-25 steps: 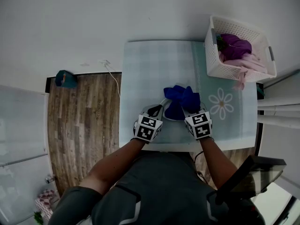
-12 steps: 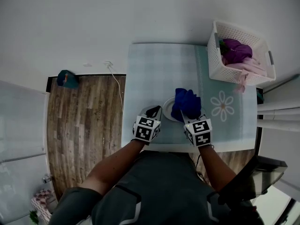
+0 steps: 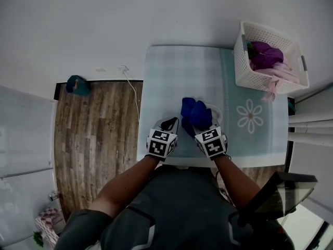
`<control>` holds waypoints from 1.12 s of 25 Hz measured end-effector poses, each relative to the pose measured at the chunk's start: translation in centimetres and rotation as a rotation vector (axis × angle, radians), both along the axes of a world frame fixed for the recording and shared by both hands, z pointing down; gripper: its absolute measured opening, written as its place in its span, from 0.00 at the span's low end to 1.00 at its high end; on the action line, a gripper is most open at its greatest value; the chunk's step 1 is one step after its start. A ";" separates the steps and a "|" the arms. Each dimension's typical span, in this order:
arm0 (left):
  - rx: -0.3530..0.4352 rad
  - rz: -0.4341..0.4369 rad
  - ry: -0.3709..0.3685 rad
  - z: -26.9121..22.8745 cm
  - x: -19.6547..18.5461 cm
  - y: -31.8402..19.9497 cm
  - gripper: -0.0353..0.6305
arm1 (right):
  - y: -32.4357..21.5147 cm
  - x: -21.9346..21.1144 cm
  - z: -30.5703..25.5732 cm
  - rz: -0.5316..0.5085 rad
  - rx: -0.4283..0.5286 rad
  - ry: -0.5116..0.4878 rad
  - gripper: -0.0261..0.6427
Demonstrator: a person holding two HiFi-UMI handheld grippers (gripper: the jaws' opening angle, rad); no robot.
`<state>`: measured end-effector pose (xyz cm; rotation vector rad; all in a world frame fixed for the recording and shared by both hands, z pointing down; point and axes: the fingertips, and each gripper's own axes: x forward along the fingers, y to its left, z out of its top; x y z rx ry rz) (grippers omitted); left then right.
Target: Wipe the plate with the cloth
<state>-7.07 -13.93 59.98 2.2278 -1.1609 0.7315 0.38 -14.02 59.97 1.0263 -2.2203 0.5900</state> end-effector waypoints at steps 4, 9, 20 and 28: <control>-0.001 0.012 0.007 -0.1 0.3 0.3 0.07 | -0.2 3.7 0.2 0.087 -0.014 0.011 0.22; 0.004 0.025 0.010 -0.1 0.4 0.3 0.07 | -0.6 8.3 0.1 0.204 -0.011 0.039 0.22; 0.024 0.025 0.035 -1.4 0.0 0.7 0.07 | 1.9 4.2 -4.8 0.129 0.085 -0.046 0.22; 0.023 0.028 0.033 -1.6 0.0 1.4 0.07 | 3.5 -0.1 -1.0 0.011 0.046 -0.020 0.22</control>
